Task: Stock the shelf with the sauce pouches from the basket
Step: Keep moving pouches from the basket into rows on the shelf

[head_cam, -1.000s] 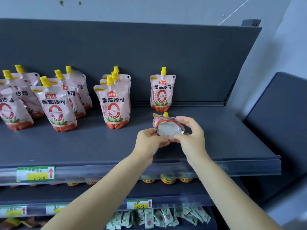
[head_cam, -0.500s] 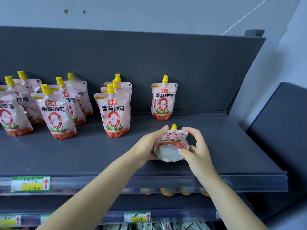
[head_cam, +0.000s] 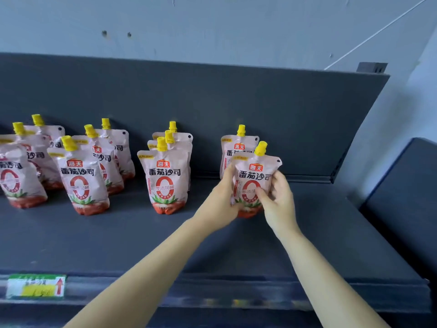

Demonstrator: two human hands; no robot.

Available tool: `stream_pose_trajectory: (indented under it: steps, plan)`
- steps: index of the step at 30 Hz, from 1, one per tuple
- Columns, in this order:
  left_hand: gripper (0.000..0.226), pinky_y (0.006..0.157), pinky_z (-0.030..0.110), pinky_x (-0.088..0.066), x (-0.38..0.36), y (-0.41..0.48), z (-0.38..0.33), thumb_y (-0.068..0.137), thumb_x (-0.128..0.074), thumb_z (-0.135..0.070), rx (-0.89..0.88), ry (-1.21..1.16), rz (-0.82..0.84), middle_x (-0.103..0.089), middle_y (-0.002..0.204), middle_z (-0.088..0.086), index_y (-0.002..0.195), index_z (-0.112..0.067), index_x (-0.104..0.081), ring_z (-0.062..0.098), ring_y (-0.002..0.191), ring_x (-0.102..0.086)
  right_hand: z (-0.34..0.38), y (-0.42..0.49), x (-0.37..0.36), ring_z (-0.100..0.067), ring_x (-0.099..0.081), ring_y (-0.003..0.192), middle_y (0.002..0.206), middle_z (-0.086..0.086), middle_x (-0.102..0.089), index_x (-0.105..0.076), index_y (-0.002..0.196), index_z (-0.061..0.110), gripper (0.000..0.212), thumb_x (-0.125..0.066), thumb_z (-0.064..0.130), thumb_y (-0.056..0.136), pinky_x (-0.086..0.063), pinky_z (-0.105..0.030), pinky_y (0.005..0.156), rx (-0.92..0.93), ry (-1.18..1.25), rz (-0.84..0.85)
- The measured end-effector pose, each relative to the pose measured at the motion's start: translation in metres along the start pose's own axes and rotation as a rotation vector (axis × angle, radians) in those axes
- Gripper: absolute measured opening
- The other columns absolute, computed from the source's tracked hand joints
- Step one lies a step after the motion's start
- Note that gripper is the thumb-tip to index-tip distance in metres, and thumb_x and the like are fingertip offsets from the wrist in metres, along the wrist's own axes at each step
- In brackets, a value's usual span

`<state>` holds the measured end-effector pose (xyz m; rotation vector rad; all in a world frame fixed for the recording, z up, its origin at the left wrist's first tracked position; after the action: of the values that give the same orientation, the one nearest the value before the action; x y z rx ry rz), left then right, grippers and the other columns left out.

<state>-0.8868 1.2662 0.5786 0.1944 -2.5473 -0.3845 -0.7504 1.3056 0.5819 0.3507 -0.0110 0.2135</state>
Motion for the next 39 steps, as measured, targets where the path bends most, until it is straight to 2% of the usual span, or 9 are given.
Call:
stream_pose_trajectory:
  steps: [4,7,11,15,19,27,30,33,39]
  plan:
    - [0.097,0.101,0.031,-0.047,0.009,0.018,0.018,0.08,-0.058,0.005,0.035,0.085,-0.147,-0.051,0.139,-0.003,0.153,-0.029,-0.005,0.012,0.125,-0.051,-0.031,0.027,-0.016,-0.006,-0.06,0.116,0.127,0.009,-0.061,-0.041,0.14,0.026,0.056,-0.059,0.003,0.092,-0.052,-0.024,0.093,-0.019,-0.149,0.075]
    - [0.087,0.105,0.039,-0.046,0.012,0.02,0.036,0.082,-0.068,-0.006,0.043,0.136,-0.226,-0.048,0.142,0.001,0.152,-0.021,-0.017,0.015,0.13,-0.047,-0.053,0.033,-0.016,-0.005,-0.062,0.11,0.123,0.01,-0.063,-0.042,0.141,0.027,0.063,-0.066,0.003,0.087,-0.053,-0.029,0.095,-0.088,-0.277,0.119]
    - [0.069,0.089,0.036,-0.055,0.015,0.02,0.045,0.08,-0.073,-0.019,0.1,0.198,-0.312,-0.057,0.124,-0.002,0.139,-0.021,-0.038,0.017,0.108,-0.06,-0.055,0.029,-0.014,-0.007,-0.058,0.112,0.123,0.008,-0.062,-0.042,0.139,0.023,0.064,-0.069,0.005,0.085,-0.046,-0.014,0.089,-0.028,-0.464,0.058]
    - [0.06,0.086,0.037,-0.055,0.011,0.022,0.041,0.082,-0.07,-0.02,0.077,0.301,-0.337,-0.056,0.124,0.0,0.135,-0.019,-0.041,0.019,0.105,-0.06,-0.048,0.027,-0.014,-0.019,-0.062,0.11,0.12,0.004,-0.065,-0.045,0.135,0.021,0.056,-0.07,0.016,0.085,-0.051,-0.04,0.096,0.087,-0.704,-0.04]
    - [0.054,0.084,0.044,-0.052,0.011,0.029,0.043,0.085,-0.066,-0.03,0.052,0.499,-0.36,-0.06,0.119,0.003,0.132,-0.015,-0.044,0.025,0.104,-0.061,-0.044,0.03,-0.016,-0.027,-0.061,0.108,0.12,-0.003,-0.064,-0.045,0.137,0.017,0.056,-0.068,0.022,0.086,-0.049,-0.046,0.091,0.111,-0.825,-0.068]
    - [0.084,0.078,0.043,-0.051,0.014,0.027,0.04,0.069,-0.076,-0.042,0.102,0.822,-0.413,-0.069,0.109,0.012,0.135,0.0,-0.047,0.032,0.093,-0.066,-0.047,0.03,-0.011,-0.027,-0.054,0.12,0.135,-0.004,-0.054,-0.034,0.146,0.024,0.066,-0.064,0.023,0.087,-0.039,-0.044,0.1,0.031,-0.873,-0.089]
    - [0.096,0.088,0.043,-0.049,0.013,0.024,0.029,0.072,-0.073,-0.047,0.105,0.844,-0.386,-0.061,0.128,0.012,0.144,0.002,-0.033,0.03,0.113,-0.06,-0.039,0.026,-0.004,-0.03,-0.051,0.123,0.14,-0.007,-0.049,-0.033,0.147,0.025,0.071,-0.062,0.023,0.083,-0.035,-0.048,0.102,0.037,-0.923,-0.155]
    - [0.092,0.102,0.041,-0.041,0.015,0.016,0.014,0.081,-0.065,-0.049,0.09,0.782,-0.363,-0.046,0.146,0.01,0.149,-0.002,-0.022,0.027,0.13,-0.048,-0.02,0.024,0.011,-0.037,-0.05,0.122,0.141,-0.015,-0.048,-0.034,0.147,0.022,0.073,-0.065,0.029,0.081,-0.039,-0.051,0.096,0.088,-1.007,-0.261]
    - [0.064,0.088,0.041,-0.051,0.051,-0.044,-0.026,0.072,-0.067,-0.055,-0.068,0.962,-0.32,-0.066,0.121,0.011,0.116,-0.008,-0.064,0.031,0.111,-0.062,0.04,-0.026,-0.016,-0.046,-0.041,0.13,0.142,-0.021,-0.046,-0.037,0.145,0.017,0.076,-0.069,0.023,0.076,-0.04,-0.057,0.096,0.27,-1.131,-0.329]
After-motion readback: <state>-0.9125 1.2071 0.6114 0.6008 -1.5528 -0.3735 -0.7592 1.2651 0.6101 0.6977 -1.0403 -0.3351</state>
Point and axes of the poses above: each hand's wrist, its own y-axis towards the middle knuckle, its own x-axis out of the back of the hand, z = x × y, the point moved 6 cm from there along y, towards the middle knuckle
